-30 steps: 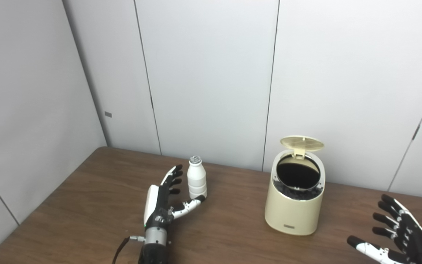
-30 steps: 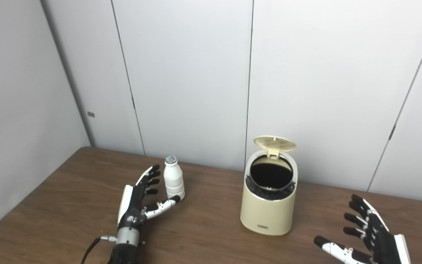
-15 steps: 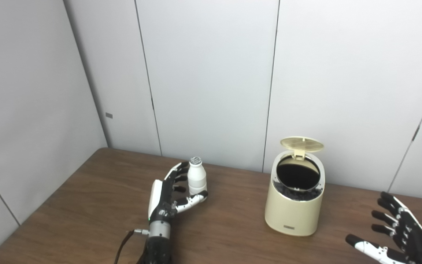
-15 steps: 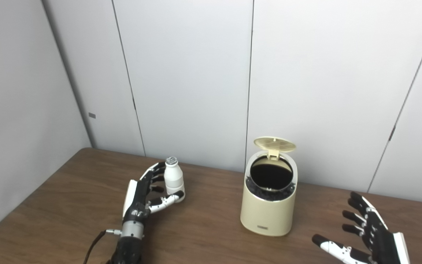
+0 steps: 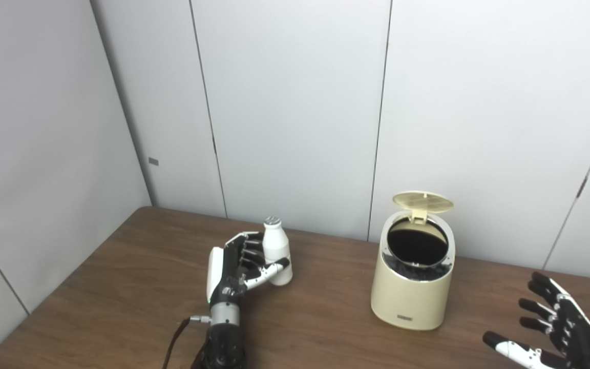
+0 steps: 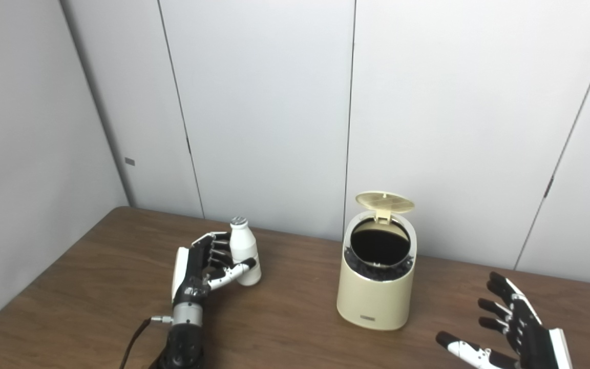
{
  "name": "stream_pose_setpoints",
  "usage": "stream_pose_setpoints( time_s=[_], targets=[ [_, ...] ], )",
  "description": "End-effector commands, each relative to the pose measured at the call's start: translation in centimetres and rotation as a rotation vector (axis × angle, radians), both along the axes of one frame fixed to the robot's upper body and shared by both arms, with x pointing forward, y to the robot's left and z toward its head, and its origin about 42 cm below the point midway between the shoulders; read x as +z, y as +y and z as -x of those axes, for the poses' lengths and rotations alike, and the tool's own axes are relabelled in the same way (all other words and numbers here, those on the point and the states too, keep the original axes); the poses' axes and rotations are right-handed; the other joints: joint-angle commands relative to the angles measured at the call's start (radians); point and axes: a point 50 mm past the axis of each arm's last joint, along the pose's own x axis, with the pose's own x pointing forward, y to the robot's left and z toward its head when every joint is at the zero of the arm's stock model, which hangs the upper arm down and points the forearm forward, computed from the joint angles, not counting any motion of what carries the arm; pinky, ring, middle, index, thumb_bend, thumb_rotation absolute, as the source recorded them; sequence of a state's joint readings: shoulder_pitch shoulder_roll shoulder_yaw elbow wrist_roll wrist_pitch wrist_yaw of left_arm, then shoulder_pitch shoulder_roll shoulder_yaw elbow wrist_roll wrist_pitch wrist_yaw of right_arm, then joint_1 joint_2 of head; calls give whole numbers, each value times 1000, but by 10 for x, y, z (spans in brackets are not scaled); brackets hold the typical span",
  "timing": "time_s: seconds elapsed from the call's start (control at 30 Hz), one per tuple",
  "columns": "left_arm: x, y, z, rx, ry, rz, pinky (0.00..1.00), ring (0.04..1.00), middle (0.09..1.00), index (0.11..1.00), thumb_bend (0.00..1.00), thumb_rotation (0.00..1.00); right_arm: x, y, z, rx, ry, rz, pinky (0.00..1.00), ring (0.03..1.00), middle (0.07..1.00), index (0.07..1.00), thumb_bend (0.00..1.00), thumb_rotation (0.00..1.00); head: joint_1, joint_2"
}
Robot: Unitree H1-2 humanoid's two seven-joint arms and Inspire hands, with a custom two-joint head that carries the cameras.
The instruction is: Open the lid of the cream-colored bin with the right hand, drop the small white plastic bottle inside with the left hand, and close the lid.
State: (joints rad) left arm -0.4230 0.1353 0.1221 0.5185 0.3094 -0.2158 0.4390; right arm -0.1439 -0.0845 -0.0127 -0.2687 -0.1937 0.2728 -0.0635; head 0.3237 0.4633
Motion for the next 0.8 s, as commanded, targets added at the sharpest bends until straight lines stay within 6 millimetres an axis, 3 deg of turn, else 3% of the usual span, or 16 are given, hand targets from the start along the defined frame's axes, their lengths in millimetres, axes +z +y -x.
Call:
stream_pose_setpoints(
  time_s=[0.0, 0.5, 0.63, 0.77],
  targets=[
    [-3, -10, -3, -2, -17, -15, 375, 436, 472, 503, 504, 0, 16, 2, -3, 16, -72, 13, 691, 775, 867, 861, 707, 0, -1, 1],
    [-7, -15, -4, -52, -30, -24, 371, 439, 474, 498, 504, 0, 13, 4, -5, 26, -75, 14, 663, 761, 865, 861, 721, 0, -28, -5],
    [2, -20, -1, -82, -80, -20, 364, 439, 473, 499, 504, 0, 7, 5, -7, 28, -73, 18, 680, 769, 870, 866, 729, 0, -71, -13],
    [23, -33, 5, -144, -166, 22, 361, 434, 470, 504, 504, 0, -1, 6, -11, 25, -78, 34, 680, 758, 861, 863, 748, 0, -107, -23]
  ],
)
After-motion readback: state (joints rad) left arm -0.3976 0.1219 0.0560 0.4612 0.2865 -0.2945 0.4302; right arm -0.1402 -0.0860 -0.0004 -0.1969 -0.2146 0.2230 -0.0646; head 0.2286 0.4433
